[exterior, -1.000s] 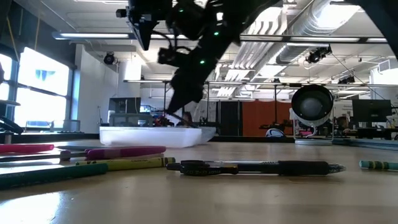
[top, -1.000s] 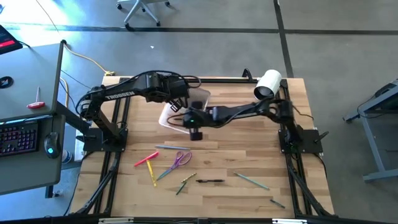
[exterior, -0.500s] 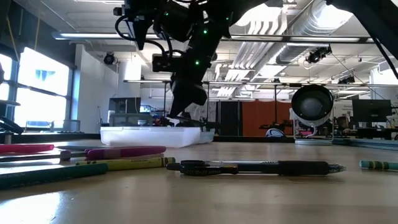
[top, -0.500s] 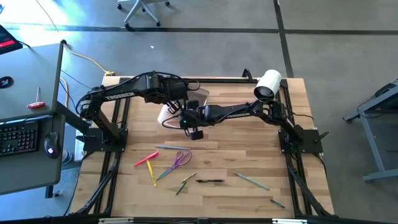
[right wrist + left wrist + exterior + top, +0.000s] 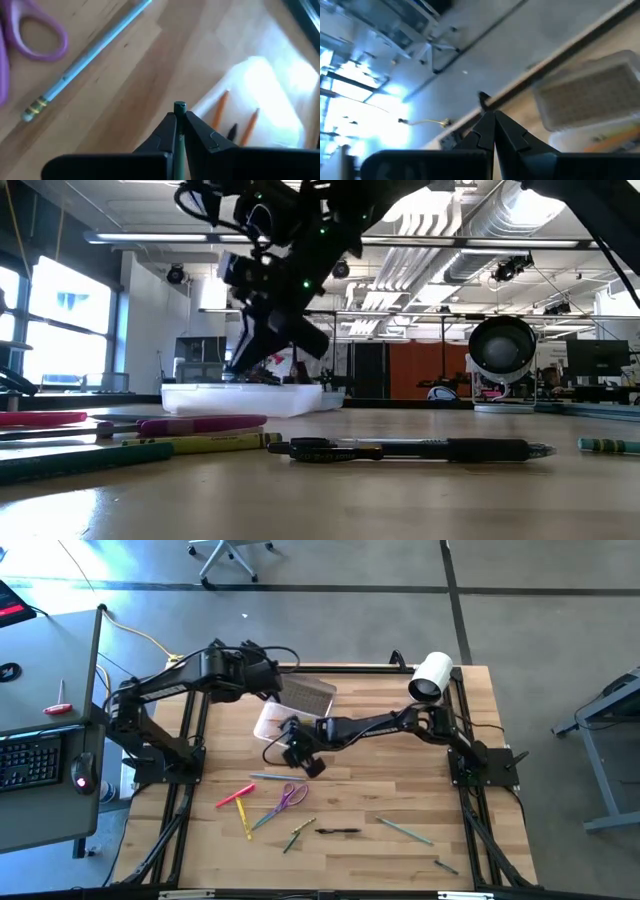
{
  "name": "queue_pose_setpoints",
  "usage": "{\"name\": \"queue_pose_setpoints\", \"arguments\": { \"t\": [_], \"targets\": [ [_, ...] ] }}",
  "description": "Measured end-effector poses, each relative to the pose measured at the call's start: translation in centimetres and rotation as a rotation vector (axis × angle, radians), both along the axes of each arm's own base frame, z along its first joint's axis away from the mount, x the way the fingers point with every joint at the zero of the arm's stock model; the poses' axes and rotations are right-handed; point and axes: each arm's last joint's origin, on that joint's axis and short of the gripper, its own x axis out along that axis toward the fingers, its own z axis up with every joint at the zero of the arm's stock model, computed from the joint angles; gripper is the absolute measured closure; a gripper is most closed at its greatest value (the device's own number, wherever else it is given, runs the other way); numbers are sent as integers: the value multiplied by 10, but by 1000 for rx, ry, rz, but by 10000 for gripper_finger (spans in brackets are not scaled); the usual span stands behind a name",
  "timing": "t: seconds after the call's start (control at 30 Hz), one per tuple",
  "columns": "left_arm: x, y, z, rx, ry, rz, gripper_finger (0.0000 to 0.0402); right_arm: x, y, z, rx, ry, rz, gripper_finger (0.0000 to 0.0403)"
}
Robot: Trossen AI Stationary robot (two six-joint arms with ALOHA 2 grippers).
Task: Pick & place school supplies into a supply box
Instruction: Put the green crayon into the black supply box, then put the blue pencil into the black supply box
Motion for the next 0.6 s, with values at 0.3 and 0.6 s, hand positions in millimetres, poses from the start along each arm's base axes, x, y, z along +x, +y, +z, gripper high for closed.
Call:
{"name": "queue_pose_setpoints", "arguments": {
  "t": [0.3,0.6],
  "targets": [
    [3,-3,-5,-167,-16,-59,355,-4,-13,-14,-69,18,-214,386],
    [5,-3,-6,-175,-26,-47,355,-6,-33,-14,26,-7,-338,326]
  ]
}}
